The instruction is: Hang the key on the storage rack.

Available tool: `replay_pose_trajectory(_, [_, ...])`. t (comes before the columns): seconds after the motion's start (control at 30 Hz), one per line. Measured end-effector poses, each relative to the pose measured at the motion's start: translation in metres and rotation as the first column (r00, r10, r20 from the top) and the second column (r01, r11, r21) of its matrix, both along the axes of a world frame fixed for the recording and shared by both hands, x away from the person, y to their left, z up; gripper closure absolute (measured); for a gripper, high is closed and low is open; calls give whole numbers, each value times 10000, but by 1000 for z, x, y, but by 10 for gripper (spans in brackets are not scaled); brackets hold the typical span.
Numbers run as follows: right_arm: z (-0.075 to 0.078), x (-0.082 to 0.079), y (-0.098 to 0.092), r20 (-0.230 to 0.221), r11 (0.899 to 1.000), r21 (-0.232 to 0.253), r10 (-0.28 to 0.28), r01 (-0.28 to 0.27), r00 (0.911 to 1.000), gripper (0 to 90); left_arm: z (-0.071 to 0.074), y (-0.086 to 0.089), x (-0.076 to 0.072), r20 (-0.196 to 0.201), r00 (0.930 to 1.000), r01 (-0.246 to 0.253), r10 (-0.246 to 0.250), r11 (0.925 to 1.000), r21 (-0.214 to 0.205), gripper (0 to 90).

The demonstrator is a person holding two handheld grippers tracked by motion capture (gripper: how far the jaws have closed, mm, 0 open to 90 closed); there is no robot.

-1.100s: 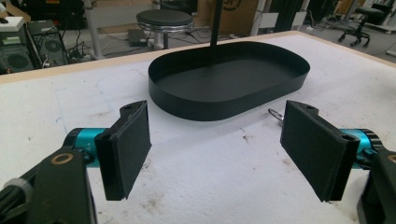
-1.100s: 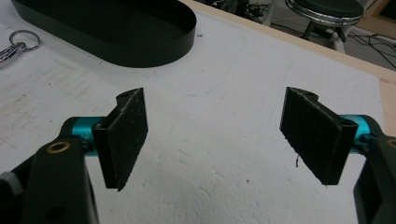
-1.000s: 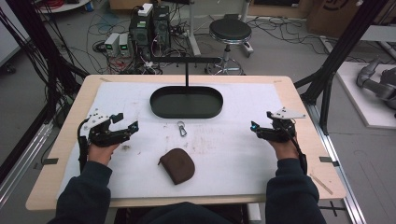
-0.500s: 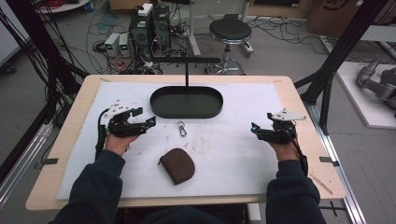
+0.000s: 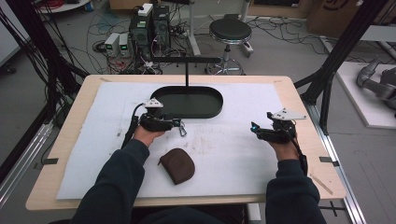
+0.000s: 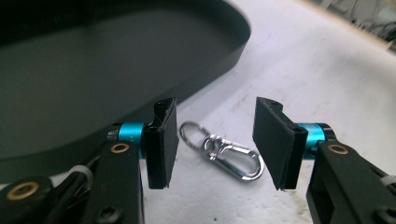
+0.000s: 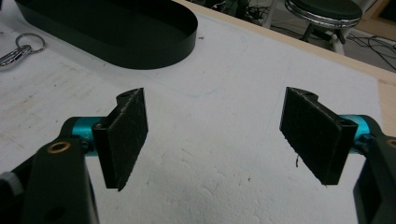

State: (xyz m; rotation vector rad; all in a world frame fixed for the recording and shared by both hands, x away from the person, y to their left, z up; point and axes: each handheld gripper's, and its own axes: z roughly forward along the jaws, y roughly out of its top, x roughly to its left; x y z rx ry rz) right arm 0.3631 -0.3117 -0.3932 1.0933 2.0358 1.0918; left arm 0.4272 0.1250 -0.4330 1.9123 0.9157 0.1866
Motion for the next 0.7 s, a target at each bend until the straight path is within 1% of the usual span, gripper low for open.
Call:
replay_pose_trajectory(0.07, [0,-1,0,-10,10000,-8,27,-27,10000,240,-4,-2,2,-179,9998,-23,24,10000,79,550])
replay_pose_trajectory(0.13, [0,-1,0,3,10000,-18,48,-48,10000,241,-7,-3,5,-354,9994,-9,16,9998,180,559])
replay_pose_trajectory(0.17, [0,-2,0,0,10000,-15,64,-64,10000,241,-9,-5,7,-537,9986,-21,34,9997,249,570])
replay_pose_trajectory(0.2, [0,-2,0,0,10000,-15,64,-64,10000,241,-9,-5,7,-537,9986,-21,34,9997,249,570])
replay_pose_trajectory(0.3, [0,-2,1,-16,9999,-28,104,-104,9999,244,-14,-11,12,-850,9963,-55,91,9991,428,580])
replay_pose_trajectory(0.33, [0,-2,1,-16,9999,-28,104,-104,9999,244,-14,-11,12,-850,9963,-55,91,9991,428,589])
replay_pose_trajectory(0.37, [0,-2,1,-22,9999,-33,125,-125,9999,244,-15,-14,13,-937,9956,4,47,9985,546,589])
replay_pose_trajectory(0.4, [0,-2,1,-27,9999,-35,127,-127,9999,245,-16,-16,15,-983,9952,97,-29,9976,687,648])
replay_pose_trajectory(0.5, [0,-2,0,-26,9999,-49,126,-126,9999,246,-17,-17,15,-983,9951,156,-87,9974,699,724])
replay_pose_trajectory(0.6, [-1,-2,-1,-61,10000,-36,87,-87,9999,247,-17,-16,15,-1024,9946,215,-149,9978,633,763])
replay_pose_trajectory(0.63, [-1,-2,-1,-77,9999,-35,99,-99,9999,247,-17,-17,15,-954,9951,323,-256,9971,689,775])
replay_pose_trajectory(0.7, [-1,-1,0,-47,9999,-61,121,-121,9999,247,-17,-18,14,-844,9959,387,-322,9963,765,801])
